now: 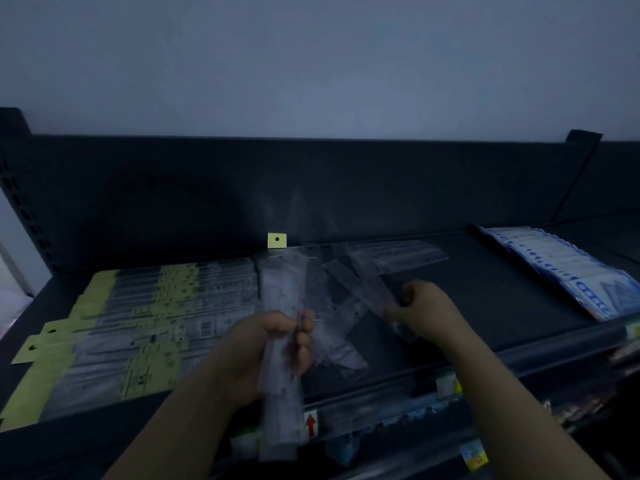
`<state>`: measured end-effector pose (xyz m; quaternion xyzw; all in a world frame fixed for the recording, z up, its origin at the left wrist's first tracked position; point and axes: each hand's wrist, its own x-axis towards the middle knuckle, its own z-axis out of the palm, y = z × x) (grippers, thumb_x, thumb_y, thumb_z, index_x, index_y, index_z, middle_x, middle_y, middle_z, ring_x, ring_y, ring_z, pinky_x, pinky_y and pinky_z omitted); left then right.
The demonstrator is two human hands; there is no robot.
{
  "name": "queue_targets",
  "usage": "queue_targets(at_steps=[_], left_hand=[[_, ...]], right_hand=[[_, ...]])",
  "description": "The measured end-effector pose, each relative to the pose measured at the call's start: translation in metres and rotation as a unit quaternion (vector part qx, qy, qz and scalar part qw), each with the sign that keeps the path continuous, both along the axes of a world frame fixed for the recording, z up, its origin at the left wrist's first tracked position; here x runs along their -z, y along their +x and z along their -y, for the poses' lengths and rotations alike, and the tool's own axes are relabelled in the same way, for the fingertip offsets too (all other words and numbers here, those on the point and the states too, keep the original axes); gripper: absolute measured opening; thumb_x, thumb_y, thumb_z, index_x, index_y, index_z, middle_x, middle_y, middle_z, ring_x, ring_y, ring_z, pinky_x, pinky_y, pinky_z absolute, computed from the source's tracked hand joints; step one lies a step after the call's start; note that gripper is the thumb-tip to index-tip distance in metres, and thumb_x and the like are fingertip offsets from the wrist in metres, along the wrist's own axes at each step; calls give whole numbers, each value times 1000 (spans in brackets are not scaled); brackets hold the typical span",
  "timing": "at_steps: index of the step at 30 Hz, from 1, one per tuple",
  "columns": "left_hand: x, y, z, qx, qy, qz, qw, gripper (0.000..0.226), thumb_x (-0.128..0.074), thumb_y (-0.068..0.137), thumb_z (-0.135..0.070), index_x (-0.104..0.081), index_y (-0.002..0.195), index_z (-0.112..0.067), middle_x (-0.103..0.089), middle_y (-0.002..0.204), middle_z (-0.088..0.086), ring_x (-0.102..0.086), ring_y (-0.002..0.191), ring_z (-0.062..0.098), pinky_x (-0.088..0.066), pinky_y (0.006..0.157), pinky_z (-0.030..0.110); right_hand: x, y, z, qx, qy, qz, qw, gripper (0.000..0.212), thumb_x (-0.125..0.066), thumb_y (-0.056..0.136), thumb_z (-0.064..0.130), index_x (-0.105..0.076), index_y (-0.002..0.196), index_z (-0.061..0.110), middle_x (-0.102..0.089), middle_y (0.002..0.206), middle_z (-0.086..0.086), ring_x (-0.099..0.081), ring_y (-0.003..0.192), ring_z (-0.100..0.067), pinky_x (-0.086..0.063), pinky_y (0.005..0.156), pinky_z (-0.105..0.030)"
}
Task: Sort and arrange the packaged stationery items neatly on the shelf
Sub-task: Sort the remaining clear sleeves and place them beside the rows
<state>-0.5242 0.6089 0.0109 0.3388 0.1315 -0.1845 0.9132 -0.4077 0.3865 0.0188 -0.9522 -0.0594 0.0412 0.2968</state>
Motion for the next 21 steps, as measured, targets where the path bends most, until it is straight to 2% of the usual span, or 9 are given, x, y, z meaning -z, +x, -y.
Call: queue_targets(at_steps=[2,3,6,10,14,16,18,20,21], left_hand=[[2,2,-4,-23,-15,-5,1000,30,-42,74,0,-57,100,-1,-55,72,6,-53,49,13,-50,45,23],[2,2,-3,-26,-15,-5,1000,30,-41,74,0,-57,100,-1,-55,72,6,-52,48,13,-50,45,23],[2,3,0,-39,5,-9,999,30,-40,76,0,-57,102,0,-55,70,6,-52,47,13,-50,45,21],[1,6,4,-49,17,-16,999,33,-40,77,0,-55,107,-1,-54,70,6,-51,46,13,-49,45,20],[-1,7,3,-54,13,-11,998,28,-45,73,-1,-56,99,-2,-54,69,6,-52,47,13,-50,46,21],[-2,8,2,-53,7,-4,999,25,-46,71,-3,-57,94,-3,-53,69,5,-52,47,13,-51,46,22],[-3,9,1,-63,8,4,998,25,-46,70,-4,-58,93,-2,-54,69,6,-53,48,14,-52,47,24],[-4,10,0,-72,16,15,997,24,-47,72,-5,-59,93,-1,-56,69,7,-56,50,15,-54,51,26],[-5,9,1,-75,17,19,997,22,-47,74,-6,-59,92,-1,-57,70,7,-57,51,15,-55,52,26]], right_hand=[[1,-4,-2,-15,25,-32,999,32,-78,75,27,-57,75,3,-57,67,-7,-58,58,-15,-44,45,-19],[0,-5,-3,-16,29,-45,998,32,-79,73,25,-59,72,1,-59,64,-9,-57,54,-14,-40,42,-16],[-4,-4,-5,-8,23,-88,996,37,-83,68,26,-69,82,-5,-70,75,-16,-64,65,-20,-44,56,-24],[-9,-8,-4,-26,-4,-136,990,37,-83,69,33,-68,85,4,-67,78,-8,-61,68,-16,-46,58,-25],[-5,-10,2,-22,49,-75,996,22,-75,80,25,-68,84,5,-64,72,-4,-55,59,-11,-43,51,-21],[-3,-10,7,-7,77,-52,996,16,-67,86,21,-69,86,5,-65,74,-4,-55,60,-10,-42,51,-21],[-2,-8,12,27,167,-54,984,15,-61,90,16,-69,86,4,-66,76,-9,-58,62,-13,-45,56,-23],[-3,-7,15,61,328,-101,937,14,-57,93,10,-65,88,0,-65,77,-17,-62,58,-17,-50,60,-29],[-6,-8,16,64,387,-122,912,13,-55,94,9,-63,92,-1,-65,77,-17,-64,57,-18,-52,57,-29]])
